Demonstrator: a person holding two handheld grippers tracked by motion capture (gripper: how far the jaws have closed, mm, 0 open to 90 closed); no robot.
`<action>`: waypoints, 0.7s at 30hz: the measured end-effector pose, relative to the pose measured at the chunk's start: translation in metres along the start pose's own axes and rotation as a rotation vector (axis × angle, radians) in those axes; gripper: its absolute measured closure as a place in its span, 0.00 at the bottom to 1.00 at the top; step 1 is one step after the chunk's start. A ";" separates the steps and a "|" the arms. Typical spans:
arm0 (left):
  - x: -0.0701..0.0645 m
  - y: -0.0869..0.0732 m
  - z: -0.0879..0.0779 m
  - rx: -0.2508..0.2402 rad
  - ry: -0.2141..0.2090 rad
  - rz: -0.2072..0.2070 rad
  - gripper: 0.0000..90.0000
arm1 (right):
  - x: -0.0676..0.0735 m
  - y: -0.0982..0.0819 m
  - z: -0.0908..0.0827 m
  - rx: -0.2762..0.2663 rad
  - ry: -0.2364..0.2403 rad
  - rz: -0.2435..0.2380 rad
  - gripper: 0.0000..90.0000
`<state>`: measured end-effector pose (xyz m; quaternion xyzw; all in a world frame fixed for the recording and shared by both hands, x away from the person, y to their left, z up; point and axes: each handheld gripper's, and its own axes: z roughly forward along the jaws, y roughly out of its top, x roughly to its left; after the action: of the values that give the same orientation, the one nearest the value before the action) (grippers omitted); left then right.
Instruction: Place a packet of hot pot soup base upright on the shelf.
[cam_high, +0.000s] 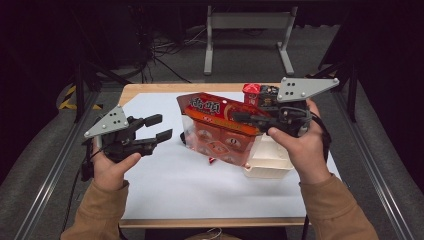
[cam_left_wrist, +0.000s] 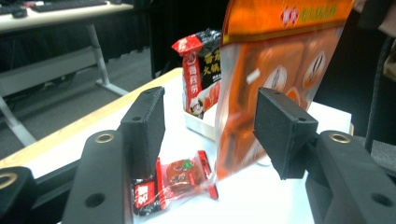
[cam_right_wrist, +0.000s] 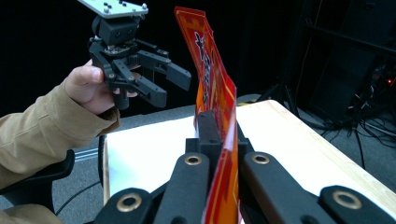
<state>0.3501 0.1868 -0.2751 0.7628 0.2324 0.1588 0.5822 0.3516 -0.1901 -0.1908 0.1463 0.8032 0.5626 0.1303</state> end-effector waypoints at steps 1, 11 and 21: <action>0.001 -0.001 0.001 0.005 0.000 -0.004 0.48 | -0.002 0.002 -0.001 0.004 -0.003 0.001 1.00; 0.006 -0.005 0.006 0.038 0.006 -0.019 0.45 | -0.015 0.017 -0.012 0.046 -0.038 -0.023 1.00; 0.010 -0.008 0.009 0.061 0.014 -0.036 0.45 | -0.035 0.016 -0.026 0.070 -0.099 -0.016 1.00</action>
<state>0.3617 0.1869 -0.2853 0.7746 0.2548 0.1465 0.5600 0.3759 -0.2210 -0.1650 0.1719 0.8161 0.5251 0.1693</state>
